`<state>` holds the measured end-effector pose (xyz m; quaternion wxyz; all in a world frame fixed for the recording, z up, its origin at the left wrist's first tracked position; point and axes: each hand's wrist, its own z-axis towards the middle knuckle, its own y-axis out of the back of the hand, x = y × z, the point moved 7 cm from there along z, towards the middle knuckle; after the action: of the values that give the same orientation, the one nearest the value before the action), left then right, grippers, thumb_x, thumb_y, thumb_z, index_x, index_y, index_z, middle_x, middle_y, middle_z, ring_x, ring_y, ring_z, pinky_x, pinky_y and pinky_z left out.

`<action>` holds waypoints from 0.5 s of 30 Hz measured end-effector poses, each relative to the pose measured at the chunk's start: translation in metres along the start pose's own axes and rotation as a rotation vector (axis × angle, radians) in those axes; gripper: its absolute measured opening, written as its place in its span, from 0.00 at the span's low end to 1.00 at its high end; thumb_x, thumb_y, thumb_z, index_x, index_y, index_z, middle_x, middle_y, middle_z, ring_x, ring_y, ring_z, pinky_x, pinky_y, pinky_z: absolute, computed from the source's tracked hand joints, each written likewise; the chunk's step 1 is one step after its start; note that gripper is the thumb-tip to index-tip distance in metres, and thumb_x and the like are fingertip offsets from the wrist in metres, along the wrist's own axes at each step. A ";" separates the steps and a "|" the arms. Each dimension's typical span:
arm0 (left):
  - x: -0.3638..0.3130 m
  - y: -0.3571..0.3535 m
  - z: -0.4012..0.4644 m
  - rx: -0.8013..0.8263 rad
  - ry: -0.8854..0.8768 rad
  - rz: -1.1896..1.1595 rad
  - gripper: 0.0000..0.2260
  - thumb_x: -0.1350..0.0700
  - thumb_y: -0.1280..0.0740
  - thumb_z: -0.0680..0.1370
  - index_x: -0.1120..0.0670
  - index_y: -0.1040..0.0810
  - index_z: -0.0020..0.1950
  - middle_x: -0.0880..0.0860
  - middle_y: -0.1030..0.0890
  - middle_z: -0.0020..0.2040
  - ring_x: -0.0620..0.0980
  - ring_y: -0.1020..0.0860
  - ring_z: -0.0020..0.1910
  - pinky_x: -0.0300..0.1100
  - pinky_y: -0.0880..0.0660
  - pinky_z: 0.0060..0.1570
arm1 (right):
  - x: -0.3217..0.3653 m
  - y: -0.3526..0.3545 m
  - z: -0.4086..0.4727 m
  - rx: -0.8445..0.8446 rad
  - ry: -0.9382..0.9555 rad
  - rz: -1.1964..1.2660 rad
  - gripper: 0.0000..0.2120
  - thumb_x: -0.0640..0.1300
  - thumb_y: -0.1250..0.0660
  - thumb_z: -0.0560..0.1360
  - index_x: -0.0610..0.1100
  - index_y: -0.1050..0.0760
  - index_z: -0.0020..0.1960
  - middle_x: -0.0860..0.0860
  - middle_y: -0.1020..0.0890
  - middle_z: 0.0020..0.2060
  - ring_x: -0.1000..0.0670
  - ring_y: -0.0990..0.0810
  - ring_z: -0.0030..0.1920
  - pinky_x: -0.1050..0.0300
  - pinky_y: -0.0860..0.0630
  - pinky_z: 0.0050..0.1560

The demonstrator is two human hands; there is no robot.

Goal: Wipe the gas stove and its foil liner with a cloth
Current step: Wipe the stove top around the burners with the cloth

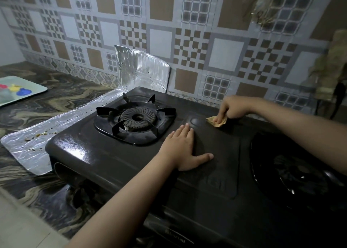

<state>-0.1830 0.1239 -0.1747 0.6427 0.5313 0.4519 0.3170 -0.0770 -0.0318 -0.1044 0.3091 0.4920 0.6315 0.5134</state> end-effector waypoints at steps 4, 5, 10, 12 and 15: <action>-0.001 -0.003 0.005 0.027 0.006 0.041 0.49 0.26 0.45 0.71 0.58 0.54 0.79 0.54 0.57 0.80 0.51 0.56 0.78 0.48 0.55 0.75 | -0.064 0.002 -0.019 0.006 -0.157 -0.029 0.24 0.28 0.42 0.71 0.50 0.16 0.51 0.51 0.18 0.54 0.49 0.22 0.48 0.57 0.26 0.44; 0.000 -0.003 0.006 0.029 0.008 0.049 0.49 0.26 0.46 0.71 0.58 0.54 0.79 0.54 0.57 0.80 0.51 0.56 0.78 0.48 0.55 0.75 | -0.079 -0.001 -0.024 0.003 -0.173 0.013 0.25 0.27 0.42 0.70 0.49 0.16 0.52 0.52 0.18 0.56 0.49 0.22 0.52 0.58 0.25 0.48; 0.001 -0.004 0.008 0.027 0.019 0.065 0.49 0.26 0.46 0.71 0.57 0.54 0.79 0.54 0.56 0.80 0.50 0.56 0.78 0.47 0.55 0.75 | -0.139 -0.021 -0.056 -0.049 -0.226 0.211 0.30 0.25 0.39 0.69 0.61 0.19 0.45 0.52 0.20 0.60 0.49 0.24 0.63 0.50 0.31 0.69; 0.000 -0.003 0.008 0.026 0.020 0.072 0.49 0.25 0.46 0.71 0.57 0.54 0.79 0.53 0.56 0.80 0.49 0.56 0.78 0.47 0.55 0.75 | -0.160 -0.024 -0.071 -0.074 -0.244 0.251 0.31 0.24 0.40 0.69 0.62 0.19 0.44 0.53 0.19 0.60 0.51 0.23 0.62 0.50 0.31 0.70; 0.000 -0.004 0.007 0.031 0.046 0.083 0.54 0.21 0.51 0.64 0.56 0.53 0.79 0.53 0.56 0.80 0.49 0.55 0.78 0.46 0.55 0.75 | -0.183 -0.029 -0.090 -0.106 -0.300 0.293 0.29 0.25 0.40 0.71 0.60 0.18 0.46 0.54 0.19 0.59 0.53 0.22 0.57 0.54 0.30 0.68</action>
<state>-0.1768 0.1203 -0.1783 0.6100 0.5522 0.4490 0.3483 -0.1069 -0.2344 -0.1276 0.3473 0.6325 0.4722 0.5063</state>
